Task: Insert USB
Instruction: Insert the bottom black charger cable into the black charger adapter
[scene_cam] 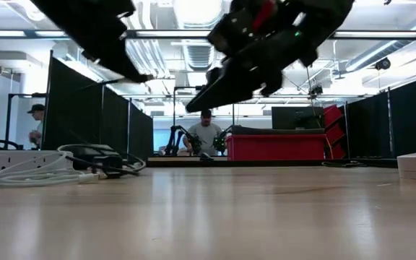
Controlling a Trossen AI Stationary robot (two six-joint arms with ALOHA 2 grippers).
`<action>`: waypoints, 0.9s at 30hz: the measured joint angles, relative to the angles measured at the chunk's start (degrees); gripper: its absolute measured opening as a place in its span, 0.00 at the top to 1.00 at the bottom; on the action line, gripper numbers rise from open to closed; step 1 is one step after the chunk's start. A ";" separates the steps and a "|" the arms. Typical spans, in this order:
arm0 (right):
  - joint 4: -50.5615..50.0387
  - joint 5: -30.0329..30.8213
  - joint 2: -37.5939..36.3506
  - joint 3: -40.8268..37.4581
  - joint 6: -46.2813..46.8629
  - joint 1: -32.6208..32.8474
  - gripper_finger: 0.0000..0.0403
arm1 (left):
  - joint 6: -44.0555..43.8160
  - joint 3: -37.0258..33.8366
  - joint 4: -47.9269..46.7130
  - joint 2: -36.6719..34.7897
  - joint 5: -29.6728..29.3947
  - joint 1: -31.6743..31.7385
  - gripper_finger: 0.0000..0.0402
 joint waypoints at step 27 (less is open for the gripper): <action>-17.63 0.47 -8.02 3.69 1.48 1.36 0.52 | 1.92 -5.19 19.01 19.15 19.44 0.52 0.94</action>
